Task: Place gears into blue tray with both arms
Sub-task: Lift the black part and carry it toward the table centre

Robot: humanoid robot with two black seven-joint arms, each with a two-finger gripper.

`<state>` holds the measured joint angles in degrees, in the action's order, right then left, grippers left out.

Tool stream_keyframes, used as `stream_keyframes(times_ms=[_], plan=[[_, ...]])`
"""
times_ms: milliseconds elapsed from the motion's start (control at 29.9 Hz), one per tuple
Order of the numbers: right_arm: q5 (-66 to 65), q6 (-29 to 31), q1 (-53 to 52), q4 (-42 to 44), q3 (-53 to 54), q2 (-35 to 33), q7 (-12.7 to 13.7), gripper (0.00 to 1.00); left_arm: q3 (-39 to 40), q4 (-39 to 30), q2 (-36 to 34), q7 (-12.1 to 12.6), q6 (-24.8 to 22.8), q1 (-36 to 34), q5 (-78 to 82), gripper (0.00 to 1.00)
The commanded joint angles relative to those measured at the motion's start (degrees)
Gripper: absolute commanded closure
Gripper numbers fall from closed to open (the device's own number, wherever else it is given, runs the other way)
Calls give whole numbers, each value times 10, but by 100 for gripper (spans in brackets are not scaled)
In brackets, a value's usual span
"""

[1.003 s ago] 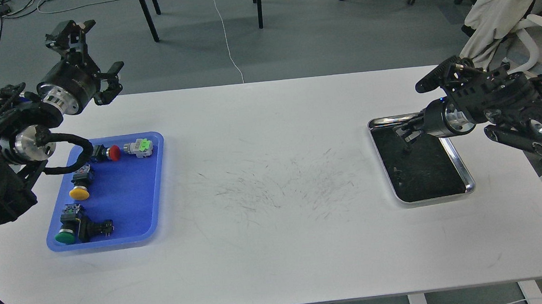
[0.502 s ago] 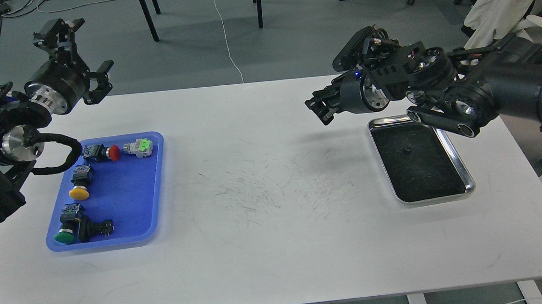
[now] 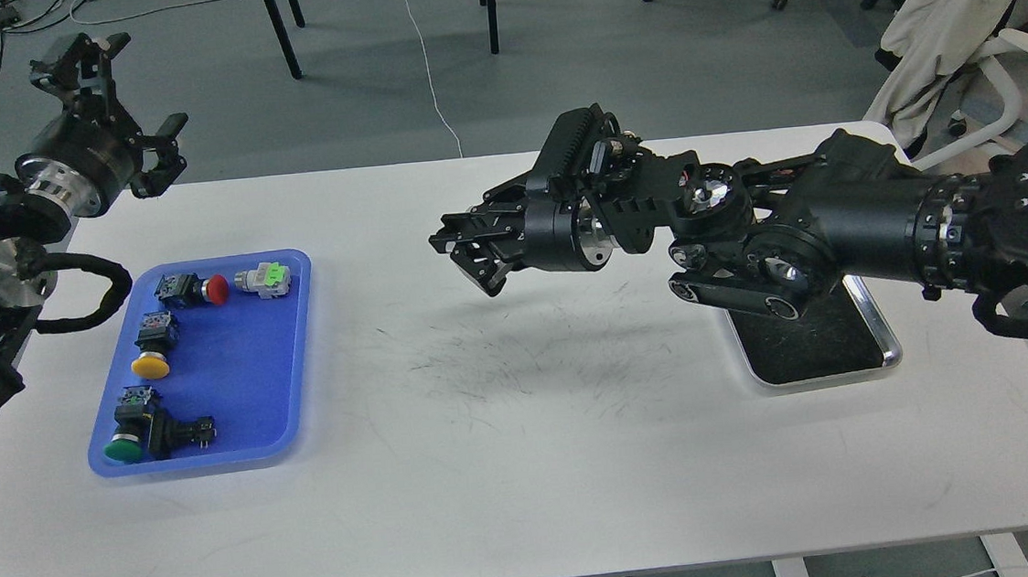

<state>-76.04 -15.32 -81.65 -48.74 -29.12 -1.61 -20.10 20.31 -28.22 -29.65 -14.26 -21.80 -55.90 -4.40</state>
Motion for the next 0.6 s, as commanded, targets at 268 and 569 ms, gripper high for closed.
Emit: stream_keyframes(times_ms=[268, 569], plan=[[-9, -52, 52, -2, -2, 16, -25, 99, -1, -4, -15, 0, -1, 0, 0, 1], [-101, -86, 126, 42, -5, 16, -30, 99, -2, -27, -51, 0, 0, 1, 0, 1]])
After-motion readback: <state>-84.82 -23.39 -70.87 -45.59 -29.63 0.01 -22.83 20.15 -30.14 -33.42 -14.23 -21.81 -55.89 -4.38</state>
